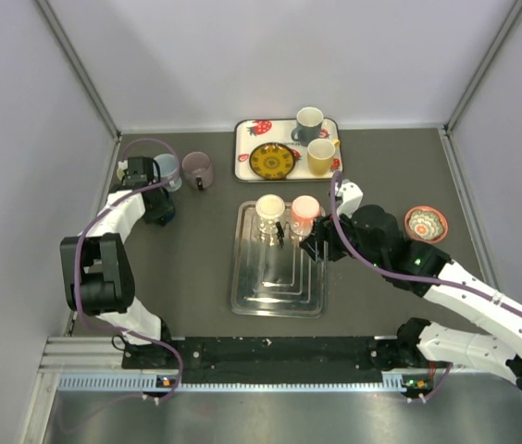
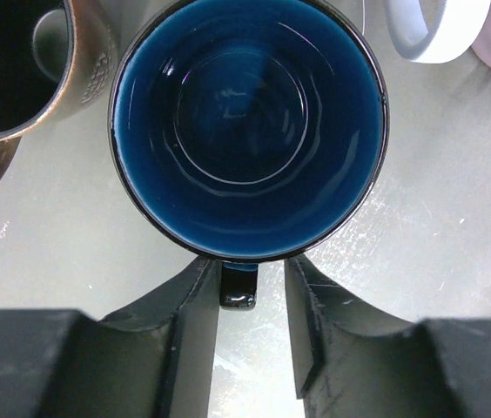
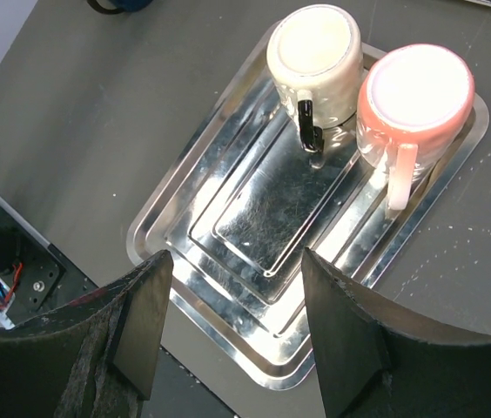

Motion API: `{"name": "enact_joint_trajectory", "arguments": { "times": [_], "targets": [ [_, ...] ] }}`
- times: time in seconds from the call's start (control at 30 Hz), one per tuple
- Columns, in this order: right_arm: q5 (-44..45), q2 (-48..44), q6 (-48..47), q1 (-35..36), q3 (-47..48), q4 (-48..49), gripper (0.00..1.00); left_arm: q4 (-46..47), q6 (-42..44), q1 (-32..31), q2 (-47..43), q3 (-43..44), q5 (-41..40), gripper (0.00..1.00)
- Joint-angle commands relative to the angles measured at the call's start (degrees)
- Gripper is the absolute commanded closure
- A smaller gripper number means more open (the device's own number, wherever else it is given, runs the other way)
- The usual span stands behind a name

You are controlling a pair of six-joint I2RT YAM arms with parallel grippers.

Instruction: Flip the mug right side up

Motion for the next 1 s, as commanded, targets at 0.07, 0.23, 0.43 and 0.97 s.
{"name": "enact_joint_trajectory", "arguments": {
  "times": [0.07, 0.23, 0.43, 0.97],
  "targets": [
    [0.7, -0.4, -0.8, 0.2, -0.4, 2.1, 0.39, 2.9, 0.1, 0.5, 0.6, 1.1, -0.2, 0.72],
    [0.8, -0.4, -0.8, 0.1, -0.5, 2.1, 0.39, 2.8, 0.1, 0.5, 0.1, 0.5, 0.3, 1.0],
    [0.8, -0.5, -0.4, 0.1, -0.7, 2.1, 0.39, 2.3, -0.1, 0.5, -3.9, -1.2, 0.5, 1.0],
    [-4.9, 0.2, 4.9, 0.1, 0.0, 5.2, 0.41, -3.6, -9.1, -9.0, -35.1, -5.8, 7.0, 1.0]
  ]
}}
